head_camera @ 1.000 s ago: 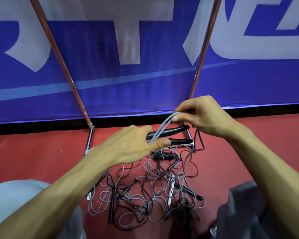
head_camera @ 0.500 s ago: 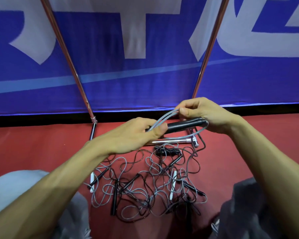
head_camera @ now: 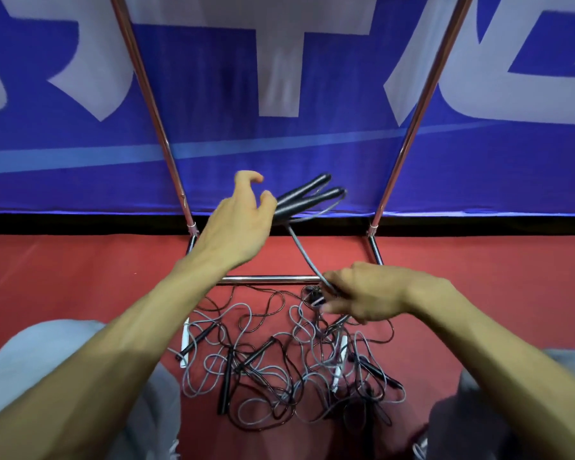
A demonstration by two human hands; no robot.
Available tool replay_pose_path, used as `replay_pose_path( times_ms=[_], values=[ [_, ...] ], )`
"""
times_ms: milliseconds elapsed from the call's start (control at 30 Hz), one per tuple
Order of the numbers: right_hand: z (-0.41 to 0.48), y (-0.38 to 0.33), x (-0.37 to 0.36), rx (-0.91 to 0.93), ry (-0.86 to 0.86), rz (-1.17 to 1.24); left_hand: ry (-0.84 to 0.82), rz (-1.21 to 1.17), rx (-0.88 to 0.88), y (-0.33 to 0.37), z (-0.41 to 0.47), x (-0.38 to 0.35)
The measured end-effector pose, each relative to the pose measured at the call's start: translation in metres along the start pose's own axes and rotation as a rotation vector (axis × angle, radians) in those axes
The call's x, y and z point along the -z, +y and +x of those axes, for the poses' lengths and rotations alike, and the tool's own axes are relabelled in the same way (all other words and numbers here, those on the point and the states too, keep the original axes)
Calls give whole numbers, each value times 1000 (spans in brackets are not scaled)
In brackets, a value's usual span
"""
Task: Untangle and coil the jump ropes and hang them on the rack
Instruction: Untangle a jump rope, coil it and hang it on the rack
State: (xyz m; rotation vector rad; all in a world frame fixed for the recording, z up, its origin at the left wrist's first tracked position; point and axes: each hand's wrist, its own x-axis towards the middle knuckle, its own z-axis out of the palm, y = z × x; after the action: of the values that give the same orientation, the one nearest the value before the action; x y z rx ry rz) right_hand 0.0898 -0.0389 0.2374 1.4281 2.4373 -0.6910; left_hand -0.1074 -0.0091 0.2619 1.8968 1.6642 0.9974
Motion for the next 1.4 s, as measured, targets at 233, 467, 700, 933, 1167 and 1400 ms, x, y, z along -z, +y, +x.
replay_pose_path(
  times_ms=[233, 467, 700, 933, 1167, 1400],
  values=[
    [-18, -12, 16, 213, 409, -75, -101, 355, -62, -9, 0, -14],
    [-27, 11, 36, 148, 855, 170, -357, 399, -54, 5, -8, -16],
    [-24, 20, 42, 12, 864, 337, -696, 348, -275, 17, -30, -29],
    [-15, 34, 39, 47, 527, 694, -674, 197, -360, 17, -34, -24],
    [-3, 49, 27, 216, 295, 1088, -817, -315, -162, 12, -31, -8],
    [10, 26, 20, 135, 246, 1176, -379, -316, -212, 12, -18, -3]
  ],
)
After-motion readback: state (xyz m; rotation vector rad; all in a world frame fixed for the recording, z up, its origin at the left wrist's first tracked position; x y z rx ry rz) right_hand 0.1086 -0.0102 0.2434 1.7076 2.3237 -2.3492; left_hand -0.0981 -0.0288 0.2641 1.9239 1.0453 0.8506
